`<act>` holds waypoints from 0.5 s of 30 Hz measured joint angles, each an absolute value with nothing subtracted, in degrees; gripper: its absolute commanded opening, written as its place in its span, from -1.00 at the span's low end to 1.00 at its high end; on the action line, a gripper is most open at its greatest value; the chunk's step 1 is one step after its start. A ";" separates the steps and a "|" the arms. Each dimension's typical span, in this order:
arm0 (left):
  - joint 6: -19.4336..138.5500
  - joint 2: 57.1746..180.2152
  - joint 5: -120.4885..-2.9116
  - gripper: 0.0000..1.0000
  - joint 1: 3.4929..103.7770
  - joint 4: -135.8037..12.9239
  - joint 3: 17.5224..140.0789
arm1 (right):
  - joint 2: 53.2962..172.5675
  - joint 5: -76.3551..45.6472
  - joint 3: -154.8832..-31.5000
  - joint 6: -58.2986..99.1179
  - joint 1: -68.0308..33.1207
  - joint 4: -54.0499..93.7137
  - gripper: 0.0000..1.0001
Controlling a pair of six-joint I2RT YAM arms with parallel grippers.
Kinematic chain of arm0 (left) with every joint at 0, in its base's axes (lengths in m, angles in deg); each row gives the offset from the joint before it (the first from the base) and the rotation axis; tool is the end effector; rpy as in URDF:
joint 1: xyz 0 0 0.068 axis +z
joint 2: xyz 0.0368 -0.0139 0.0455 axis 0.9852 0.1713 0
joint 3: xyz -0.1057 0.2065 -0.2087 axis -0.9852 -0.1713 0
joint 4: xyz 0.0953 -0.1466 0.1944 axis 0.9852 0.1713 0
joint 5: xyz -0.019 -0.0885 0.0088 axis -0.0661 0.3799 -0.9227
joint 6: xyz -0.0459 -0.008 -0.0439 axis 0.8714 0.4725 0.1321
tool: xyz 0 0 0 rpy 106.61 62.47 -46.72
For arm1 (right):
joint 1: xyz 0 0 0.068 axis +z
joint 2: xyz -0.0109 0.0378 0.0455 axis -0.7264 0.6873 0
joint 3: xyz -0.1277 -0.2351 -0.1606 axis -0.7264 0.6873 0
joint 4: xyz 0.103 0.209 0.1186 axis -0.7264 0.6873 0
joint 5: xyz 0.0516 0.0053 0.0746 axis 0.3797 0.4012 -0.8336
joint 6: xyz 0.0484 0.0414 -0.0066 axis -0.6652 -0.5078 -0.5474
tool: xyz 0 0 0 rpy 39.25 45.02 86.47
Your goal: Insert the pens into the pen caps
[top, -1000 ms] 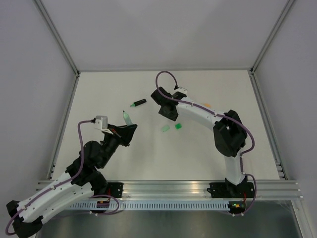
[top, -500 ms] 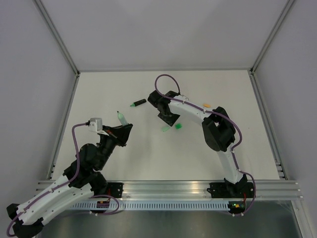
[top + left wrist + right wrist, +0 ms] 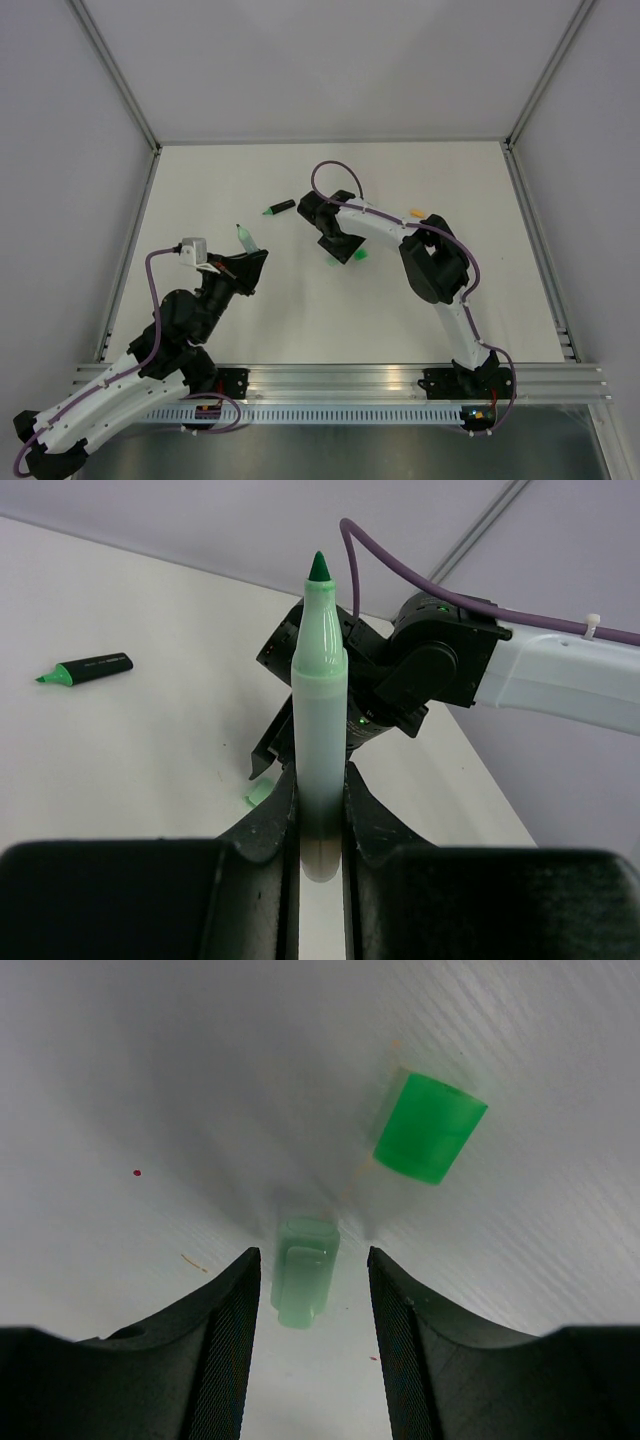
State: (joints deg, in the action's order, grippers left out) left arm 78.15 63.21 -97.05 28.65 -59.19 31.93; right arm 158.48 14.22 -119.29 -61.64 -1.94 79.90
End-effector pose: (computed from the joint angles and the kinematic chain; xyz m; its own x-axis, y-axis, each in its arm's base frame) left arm 0.0736 -0.0563 0.3106 -0.1591 -0.5187 -0.8400 0.3867 0.7502 -0.5364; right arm 0.3391 0.3089 0.1894 -0.6452 0.6663 -0.3739 0.6967 0.7140 0.0700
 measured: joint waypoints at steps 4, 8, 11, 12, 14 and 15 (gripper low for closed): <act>78.17 62.91 -97.10 -0.95 28.65 -59.13 31.84 | 158.92 14.00 -119.18 -62.44 -1.68 79.79 0.08; 78.15 62.53 -97.12 -0.95 28.65 -59.00 31.82 | 159.92 13.91 -119.16 -62.66 -1.50 79.55 0.06; 78.17 62.29 -97.16 -0.95 28.65 -58.98 31.80 | 159.94 13.98 -119.16 -62.79 -1.41 79.62 0.02; 78.17 62.27 -97.21 -0.95 28.65 -58.98 31.80 | 159.94 13.96 -119.16 -62.77 -1.41 79.66 -0.06; 78.15 62.23 -97.34 -0.95 28.65 -58.98 31.76 | 159.94 13.98 -119.12 -62.75 -1.41 79.73 -0.27; 78.17 62.23 -97.36 -0.95 28.65 -58.98 31.73 | 159.94 14.02 -119.03 -62.62 -1.41 79.68 -0.40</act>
State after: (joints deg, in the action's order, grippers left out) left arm 78.17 62.23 -97.36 28.65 -58.98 31.73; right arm 159.94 14.02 -119.03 -62.62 -1.41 79.68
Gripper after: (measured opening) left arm 0.187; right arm 0.415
